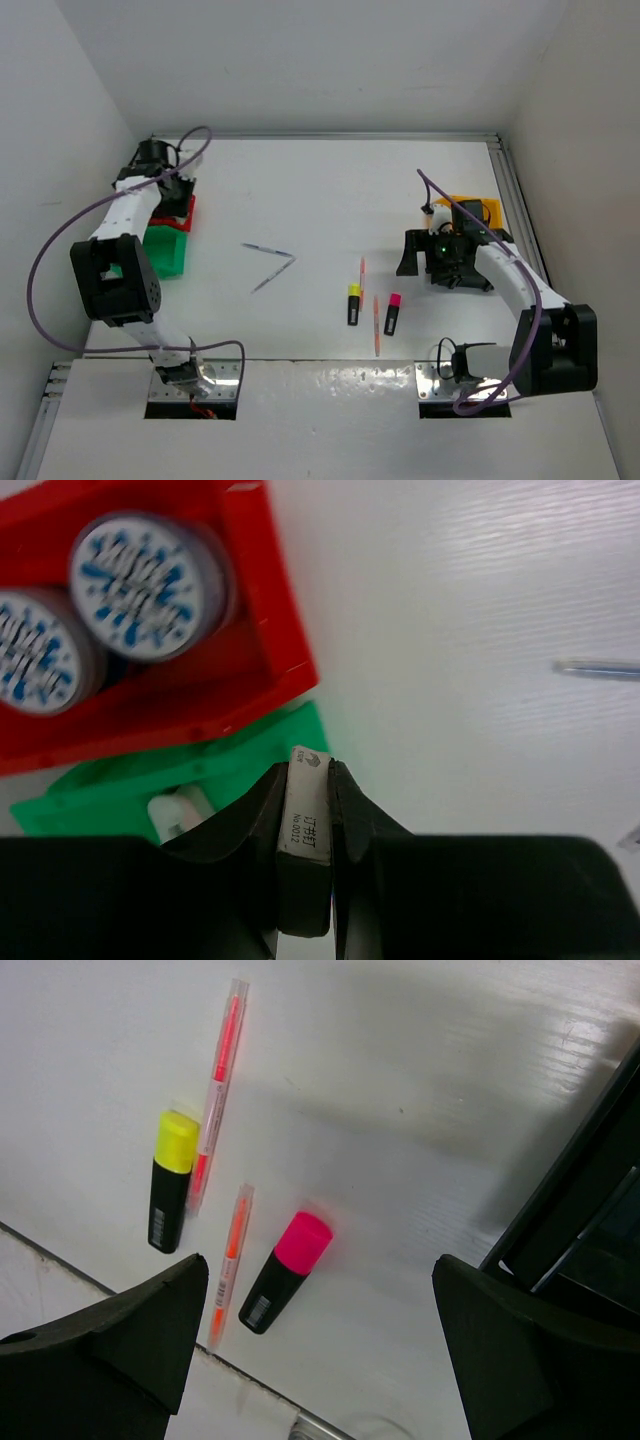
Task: Sort the stationery into containers
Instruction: Place the stationery in the storage box, then pick up the pen from the center of the board.
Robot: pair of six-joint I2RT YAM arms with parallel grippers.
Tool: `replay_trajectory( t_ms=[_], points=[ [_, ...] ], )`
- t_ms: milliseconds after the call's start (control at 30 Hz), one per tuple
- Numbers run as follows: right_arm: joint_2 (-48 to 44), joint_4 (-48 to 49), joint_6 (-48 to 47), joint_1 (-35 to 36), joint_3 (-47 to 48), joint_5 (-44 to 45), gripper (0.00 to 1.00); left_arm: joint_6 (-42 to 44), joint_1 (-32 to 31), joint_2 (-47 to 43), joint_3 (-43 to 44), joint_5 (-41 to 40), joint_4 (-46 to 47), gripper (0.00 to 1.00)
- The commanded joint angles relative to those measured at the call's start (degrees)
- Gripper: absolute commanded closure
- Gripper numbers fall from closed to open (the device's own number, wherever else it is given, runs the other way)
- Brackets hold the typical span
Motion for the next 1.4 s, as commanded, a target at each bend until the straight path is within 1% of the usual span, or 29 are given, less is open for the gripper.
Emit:
replay_trajectory(
  t_ms=[0, 67, 267, 333, 400, 467, 500, 600, 700, 767, 867, 900, 933, 1000, 1033, 1100, 1133, 1233, 1300, 1333, 1367],
  points=[
    [0.37, 1.64, 0.31, 0.05, 2.78, -1.19, 0.08, -1.15, 5.19, 0.86, 3.75, -1.44, -3.3, 1.0],
    [0.55, 1.82, 0.31, 0.4, 2.78, -1.11, 0.08, -0.97, 8.01, 2.09, 4.11, -1.17, -4.01, 1.0],
    [0.9, 1.29, -0.3, 0.66, 2.61, -0.67, 0.08, -1.33, 13.91, 5.43, 4.64, -0.56, -4.27, 0.99],
    [1.08, 1.12, -0.48, 0.66, 2.78, -0.32, 0.08, -1.33, 14.88, 6.14, 4.47, -0.29, -4.1, 0.95],
    [1.08, 0.68, -0.57, 0.66, 3.04, -0.23, 0.08, -1.15, 16.02, 7.19, 4.64, -0.73, -4.01, 0.89],
    [1.25, 0.59, -0.57, 0.66, 3.05, -0.14, 0.08, -0.8, 17.08, 7.72, 4.82, -0.56, -4.19, 0.8],
    [1.08, 0.68, -0.65, 0.66, 2.87, -0.14, 0.08, -0.71, 17.34, 7.81, 4.99, -0.38, -4.19, 0.68],
    [1.25, 1.03, -0.57, 0.92, 2.61, -0.05, 0.08, -0.27, 18.14, 7.46, 5.52, 0.15, -4.27, 0.5],
    [1.25, 0.94, -0.48, 1.01, 2.78, 0.12, 0.08, 0.08, 18.49, 6.58, 6.66, 1.2, -4.27, 0.41],
    [1.34, 0.59, -0.91, 1.28, 3.04, 0.73, 0.08, 0.26, 18.49, 5.35, 8.06, 3.21, -4.36, 0.38],
    [1.25, -1.34, -2.32, 2.59, 3.83, 5.12, 0.09, 1.13, 18.31, 2.64, 9.91, 7.51, -5.5, 0.38],
    [1.08, -2.65, -2.15, 3.55, 4.18, 9.22, 0.09, 1.22, 18.23, 1.58, 9.92, 8.4, -5.42, 0.38],
    [0.56, -3.1, -0.84, 3.82, 4.1, 11.44, 0.1, 1.31, 17.53, -0.95, 9.65, 9.11, -4.72, 0.38],
    [-0.23, -3.28, 2.58, 4.26, 2.96, 16.7, 0.06, 1.4, 16.56, -3.78, 7.99, 9.73, -2.36, 0.38],
    [-0.94, -3.8, 3.21, 4.44, 2.7, 17.52, 0.06, 1.31, 15.42, -6.92, 7.03, 9.82, -1.38, 0.31],
    [-1.03, -4.85, 5.05, 5.14, 1.99, 18.84, 0.06, 0.79, 14.36, -9.93, 3.6, 9.82, 1.77, 0.18],
    [-1.03, -5.21, 7.06, 5.23, 1.73, 19.02, 0.07, 0.52, 13.05, -12.73, 1.67, 9.64, 2.49, 0.17],
    [-0.42, -6.26, 9.98, 6.29, 0.24, 16.75, 0.14, -0.45, 10.07, -17.04, -1.5, 7.81, 4.95, 0.15],
    [-0.68, -5.74, 11.64, 6.81, -1.52, 15.51, 0.19, -1.23, 8.83, -18.64, -2.73, 6.48, 6.44, 0.12],
    [-0.77, -5.48, 12.17, 6.99, -1.96, 15.16, 0.19, -1.85, 7.86, -19.86, -4.05, 4.65, 6.97, 0.02],
    [-0.59, -5.56, 12.61, 6.99, -1.88, 14.72, 0.19, -2.29, 7.42, -20.4, -4.84, 4.11, 7.85, 0.01]
  ],
)
